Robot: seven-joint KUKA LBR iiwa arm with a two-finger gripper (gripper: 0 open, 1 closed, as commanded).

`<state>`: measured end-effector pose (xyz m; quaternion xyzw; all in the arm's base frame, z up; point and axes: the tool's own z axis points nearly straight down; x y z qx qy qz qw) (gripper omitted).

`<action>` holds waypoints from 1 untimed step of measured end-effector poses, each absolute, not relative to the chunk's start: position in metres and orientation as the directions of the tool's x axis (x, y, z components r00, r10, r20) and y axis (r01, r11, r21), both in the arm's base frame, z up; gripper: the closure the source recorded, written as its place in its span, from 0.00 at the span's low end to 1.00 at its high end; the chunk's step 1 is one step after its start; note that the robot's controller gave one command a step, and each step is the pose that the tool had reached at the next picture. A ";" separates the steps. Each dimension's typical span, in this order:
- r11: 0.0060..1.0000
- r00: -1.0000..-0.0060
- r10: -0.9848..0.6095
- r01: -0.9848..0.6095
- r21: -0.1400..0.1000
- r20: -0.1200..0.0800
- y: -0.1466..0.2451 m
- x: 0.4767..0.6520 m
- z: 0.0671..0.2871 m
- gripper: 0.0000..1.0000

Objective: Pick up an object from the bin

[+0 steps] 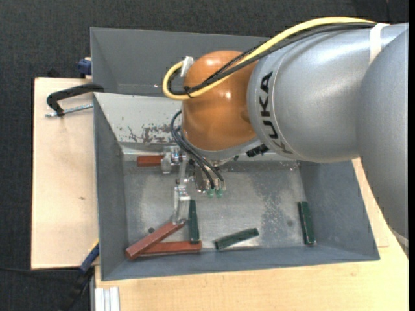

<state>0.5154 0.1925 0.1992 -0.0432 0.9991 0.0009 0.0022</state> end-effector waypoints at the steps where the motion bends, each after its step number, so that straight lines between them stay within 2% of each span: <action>1: 0.996 -0.996 -0.084 -0.084 0.003 -0.009 0.187 0.513 0.149 0.00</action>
Offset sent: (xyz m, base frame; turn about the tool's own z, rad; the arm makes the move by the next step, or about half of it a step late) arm -0.0111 -0.0503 -0.1035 -0.1538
